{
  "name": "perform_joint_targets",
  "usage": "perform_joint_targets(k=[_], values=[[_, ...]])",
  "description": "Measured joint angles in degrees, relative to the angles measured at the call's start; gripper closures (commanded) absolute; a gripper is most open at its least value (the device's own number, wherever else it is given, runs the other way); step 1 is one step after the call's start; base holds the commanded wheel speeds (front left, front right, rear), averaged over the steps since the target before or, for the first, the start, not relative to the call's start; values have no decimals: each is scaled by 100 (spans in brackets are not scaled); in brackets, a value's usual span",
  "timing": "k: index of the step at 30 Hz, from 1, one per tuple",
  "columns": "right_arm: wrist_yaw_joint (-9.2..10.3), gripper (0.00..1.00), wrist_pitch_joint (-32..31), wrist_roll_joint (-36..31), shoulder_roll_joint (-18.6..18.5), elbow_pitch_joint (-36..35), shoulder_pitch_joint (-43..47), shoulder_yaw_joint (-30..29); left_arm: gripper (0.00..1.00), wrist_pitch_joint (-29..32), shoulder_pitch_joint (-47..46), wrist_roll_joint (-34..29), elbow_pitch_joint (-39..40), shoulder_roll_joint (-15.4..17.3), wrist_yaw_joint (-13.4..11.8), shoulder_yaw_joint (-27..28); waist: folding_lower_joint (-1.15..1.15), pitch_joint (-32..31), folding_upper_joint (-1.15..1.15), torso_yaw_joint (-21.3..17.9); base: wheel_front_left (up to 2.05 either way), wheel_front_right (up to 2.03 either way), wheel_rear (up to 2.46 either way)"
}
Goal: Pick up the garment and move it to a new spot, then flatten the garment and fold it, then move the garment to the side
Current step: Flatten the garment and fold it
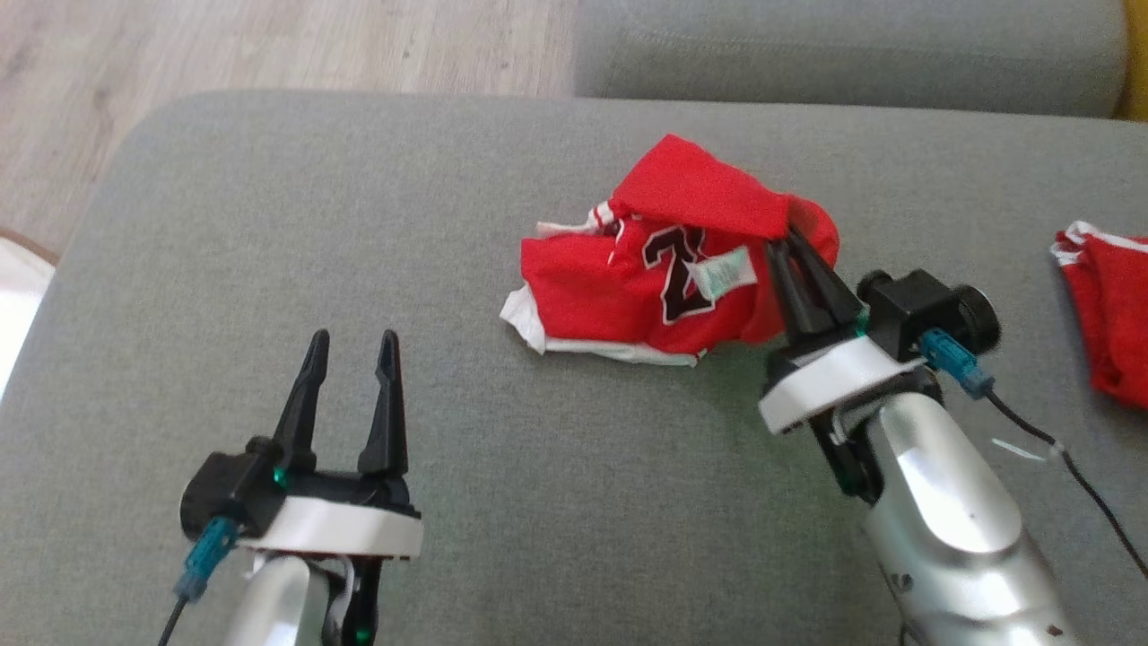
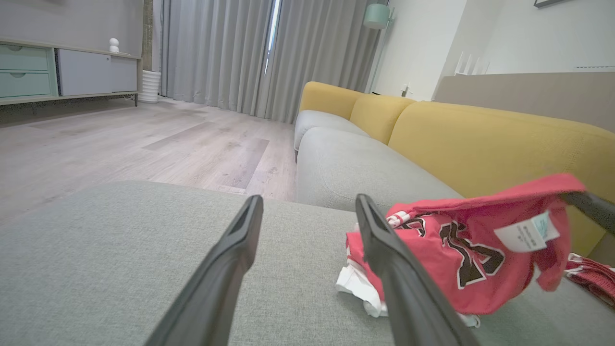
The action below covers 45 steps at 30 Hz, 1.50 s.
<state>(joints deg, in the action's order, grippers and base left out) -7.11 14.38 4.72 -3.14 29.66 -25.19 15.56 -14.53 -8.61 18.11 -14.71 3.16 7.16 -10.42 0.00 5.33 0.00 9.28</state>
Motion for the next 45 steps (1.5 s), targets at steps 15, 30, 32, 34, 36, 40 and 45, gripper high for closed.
perform_joint_targets(k=[15,30,32,34,36,40,45], values=[[0,100,-152,1947,-7,-524,-1967,245,0,0,437,25,36,-20,42,148,-1,-379,0,67,0,0,0],[1,0,-560,-1158,-411,2253,-1759,-2598,0,0,344,110,96,-25,42,92,1,-37,0,-47,0,0,0],[0,0,-350,-1282,-256,2248,-1782,-2574,0,0,292,109,94,-27,42,94,1,-30,0,-104,0,0,0],[1,0,-189,-1292,-158,2181,-1769,-2442,0,0,282,109,101,-27,42,107,1,-47,0,-161,0,0,0],[0,0,-81,-1261,-116,1980,-1720,-2203,0,0,284,110,127,-27,42,124,0,-70,0,-230,0,0,0],[0,0,-1,-884,-82,1170,-1272,-1663,0,0,294,110,186,-27,42,133,0,-124,0,-391,0,0,0],[0,0,0,-213,-53,-313,148,-992,0,0,313,108,216,-29,42,141,0,-218,0,-599,0,0,0]])
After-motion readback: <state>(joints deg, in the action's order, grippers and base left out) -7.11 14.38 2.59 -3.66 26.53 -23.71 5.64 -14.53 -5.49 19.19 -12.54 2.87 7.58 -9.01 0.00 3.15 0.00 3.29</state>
